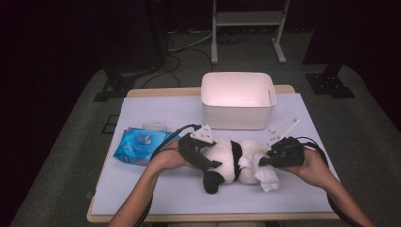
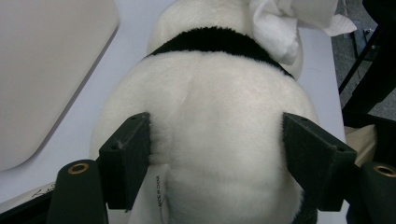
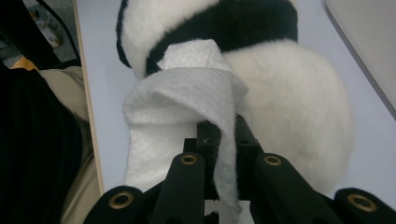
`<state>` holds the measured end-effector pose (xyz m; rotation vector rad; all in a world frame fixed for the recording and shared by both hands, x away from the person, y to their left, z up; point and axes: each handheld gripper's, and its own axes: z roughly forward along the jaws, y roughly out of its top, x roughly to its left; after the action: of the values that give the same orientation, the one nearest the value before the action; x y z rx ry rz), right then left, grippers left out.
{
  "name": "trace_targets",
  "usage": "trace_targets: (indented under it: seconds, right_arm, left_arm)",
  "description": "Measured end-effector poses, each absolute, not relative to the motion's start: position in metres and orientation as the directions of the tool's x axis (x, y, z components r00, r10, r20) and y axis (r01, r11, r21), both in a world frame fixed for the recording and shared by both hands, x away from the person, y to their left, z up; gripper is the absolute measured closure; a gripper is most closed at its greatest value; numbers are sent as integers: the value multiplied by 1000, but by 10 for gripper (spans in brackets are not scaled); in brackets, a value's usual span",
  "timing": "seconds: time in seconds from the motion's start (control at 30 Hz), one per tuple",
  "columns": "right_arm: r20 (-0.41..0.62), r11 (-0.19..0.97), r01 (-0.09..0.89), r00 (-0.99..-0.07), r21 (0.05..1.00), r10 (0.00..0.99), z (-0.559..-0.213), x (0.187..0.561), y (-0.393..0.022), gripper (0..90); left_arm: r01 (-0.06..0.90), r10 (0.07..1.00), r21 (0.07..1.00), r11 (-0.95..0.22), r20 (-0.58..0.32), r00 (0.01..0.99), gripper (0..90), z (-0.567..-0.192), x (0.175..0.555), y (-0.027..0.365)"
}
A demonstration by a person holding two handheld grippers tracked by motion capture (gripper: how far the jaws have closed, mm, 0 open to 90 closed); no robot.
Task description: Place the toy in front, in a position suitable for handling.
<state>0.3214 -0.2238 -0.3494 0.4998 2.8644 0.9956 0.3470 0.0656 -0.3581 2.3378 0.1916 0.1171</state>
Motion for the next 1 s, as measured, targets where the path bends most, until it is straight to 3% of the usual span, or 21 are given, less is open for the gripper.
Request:
trace_targets:
  seconds: [0.47, 1.0]
  right_arm:
    - [12, 777, 187, -974, 602, 225, -340, 334, -170, 850]
    - [24, 722, 278, -940, 634, 341, -345, 330, -227, 850]
  left_arm:
    - [93, 169, 714, -694, 36, 985, 269, -358, 344, 66]
    - [95, 167, 716, -692, 31, 985, 269, -359, 344, 68]
